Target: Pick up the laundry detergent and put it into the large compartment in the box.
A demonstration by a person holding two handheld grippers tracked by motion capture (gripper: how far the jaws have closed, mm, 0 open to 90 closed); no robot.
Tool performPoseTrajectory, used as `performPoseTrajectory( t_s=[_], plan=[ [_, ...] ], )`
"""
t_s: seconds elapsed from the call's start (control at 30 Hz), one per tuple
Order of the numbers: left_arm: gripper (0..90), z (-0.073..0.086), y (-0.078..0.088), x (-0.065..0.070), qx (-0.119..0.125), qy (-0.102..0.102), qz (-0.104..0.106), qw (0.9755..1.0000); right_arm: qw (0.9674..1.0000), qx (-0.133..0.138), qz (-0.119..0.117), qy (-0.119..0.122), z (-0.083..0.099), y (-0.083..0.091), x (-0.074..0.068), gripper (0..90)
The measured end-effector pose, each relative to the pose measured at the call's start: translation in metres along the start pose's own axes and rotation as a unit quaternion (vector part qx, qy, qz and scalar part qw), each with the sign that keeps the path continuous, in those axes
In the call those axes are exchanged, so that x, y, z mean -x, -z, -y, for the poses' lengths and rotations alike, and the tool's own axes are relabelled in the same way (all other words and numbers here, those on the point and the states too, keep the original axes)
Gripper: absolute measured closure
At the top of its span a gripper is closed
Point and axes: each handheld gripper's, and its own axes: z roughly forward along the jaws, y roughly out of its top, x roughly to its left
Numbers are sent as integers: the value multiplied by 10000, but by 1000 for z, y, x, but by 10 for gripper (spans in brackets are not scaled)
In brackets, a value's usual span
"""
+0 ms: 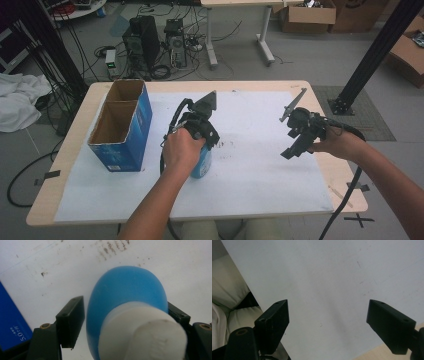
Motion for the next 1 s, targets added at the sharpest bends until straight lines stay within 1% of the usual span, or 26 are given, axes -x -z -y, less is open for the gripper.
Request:
performPoseTrajectory(
  t_s=[0.2, 0.27, 0.3, 0.37, 0.47, 0.53, 0.57, 0.7, 0.8, 0.83, 0.93, 0.97, 1.0],
  plan=[
    [314, 0, 0, 1, 10, -13, 12, 10000, 10000, -3, 1, -4, -1, 0, -1, 183],
    [315, 0, 0, 0, 14, -6, 12, 10000, 10000, 8, 0, -7, -1, 0, -1, 183],
    [315, 0, 0, 1, 26, 31, 25, 10000, 10000, 8, 0, -7, -1, 0, -1, 183],
    [320, 0, 1, 0, 19, -16, -3, 10000, 10000, 9, -1, -7, 0, 1, -1, 183],
    [367, 0, 1, 2, 27, -26, 50, 10000, 10000, 12, -4, -6, 0, 0, -1, 183],
    [367, 0, 1, 2, 17, -19, 41, 10000, 10000, 16, -4, -3, 0, 0, -1, 183],
    [367, -1, 1, 2, 9, 27, 48, 10000, 10000, 20, -2, 1, 0, 0, -1, 183],
    [369, -1, 1, 2, 22, 17, 46, 10000, 10000, 18, -4, -13, 0, 1, -1, 183],
    [373, -1, 2, 2, -30, 16, 36, 10000, 10000, 17, 3, -3, 0, 1, -1, 183],
    [374, -2, 3, 1, -102, 75, 78, 9999, 10000, 21, 2, -9, 0, 1, -1, 183],
    [375, -3, 5, -2, -141, 114, 148, 9997, 10000, 30, -4, 1, 0, 1, -1, 183],
    [375, -3, 8, -3, -150, 125, 168, 9997, 10000, 30, -4, 1, 0, 1, -1, 183],
    [375, -4, 17, -5, -116, 143, 176, 9997, 10000, 45, -8, 6, 0, 1, -1, 183]
  ],
)
